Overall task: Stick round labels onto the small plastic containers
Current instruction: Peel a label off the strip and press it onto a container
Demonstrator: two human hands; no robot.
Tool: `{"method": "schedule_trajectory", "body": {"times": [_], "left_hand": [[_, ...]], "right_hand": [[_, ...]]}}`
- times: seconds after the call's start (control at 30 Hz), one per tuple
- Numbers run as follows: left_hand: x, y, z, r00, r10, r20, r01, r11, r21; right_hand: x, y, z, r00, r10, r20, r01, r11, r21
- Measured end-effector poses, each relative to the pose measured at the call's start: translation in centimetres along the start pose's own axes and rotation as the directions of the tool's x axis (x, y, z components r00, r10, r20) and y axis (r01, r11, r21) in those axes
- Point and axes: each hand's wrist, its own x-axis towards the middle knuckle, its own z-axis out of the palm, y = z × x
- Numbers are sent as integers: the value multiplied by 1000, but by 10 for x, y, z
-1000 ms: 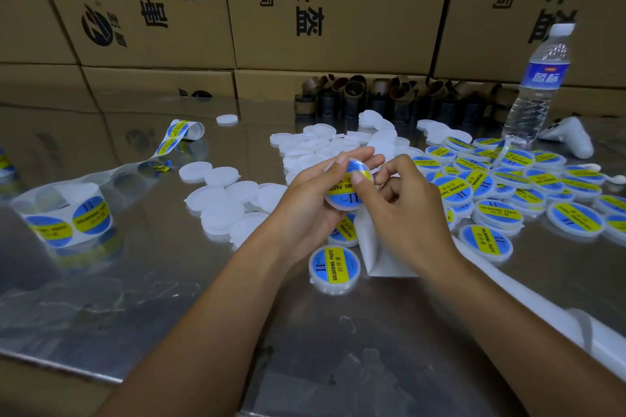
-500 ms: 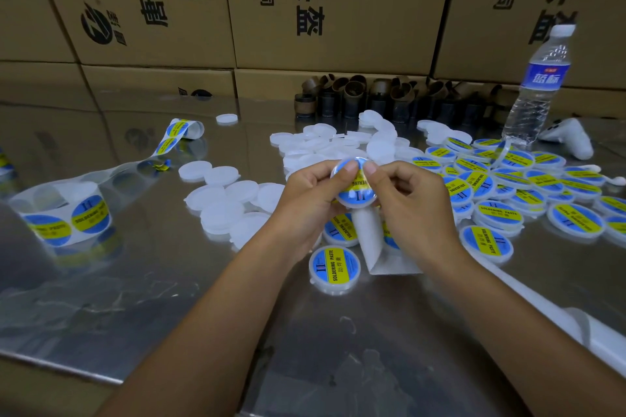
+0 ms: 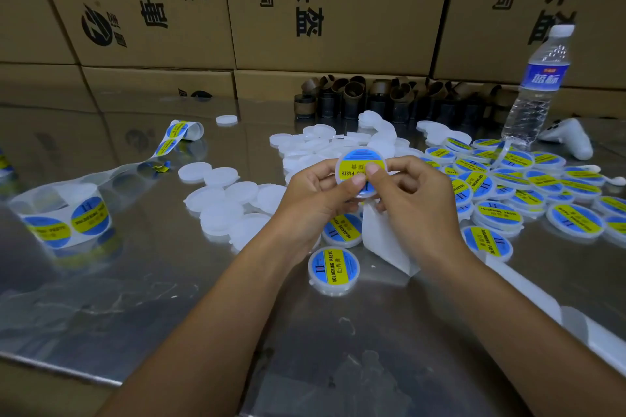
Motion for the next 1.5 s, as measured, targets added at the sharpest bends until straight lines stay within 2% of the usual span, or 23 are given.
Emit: {"method": "schedule_trajectory", "body": {"times": [0.27,0.53,1.07,1.5], "left_hand": [[0,-1,0,1000,-3,1,3,1000,2],[2,1,-2,998,-13,-65,8,997,-76],[-1,6,1,992,-16,-129,6,997,-83],[1,6,0,991,-5,-134,-2,998,-55]], "right_hand": [[-1,-1,0,1000,-14,-13,14,1000,-8],[-2,-1,2,997,-47,63,51,997,-52],[-4,-2,1,979,-113,167,131,986,-102],[-2,2,1,985,-95,146,109,990,-92]]}}
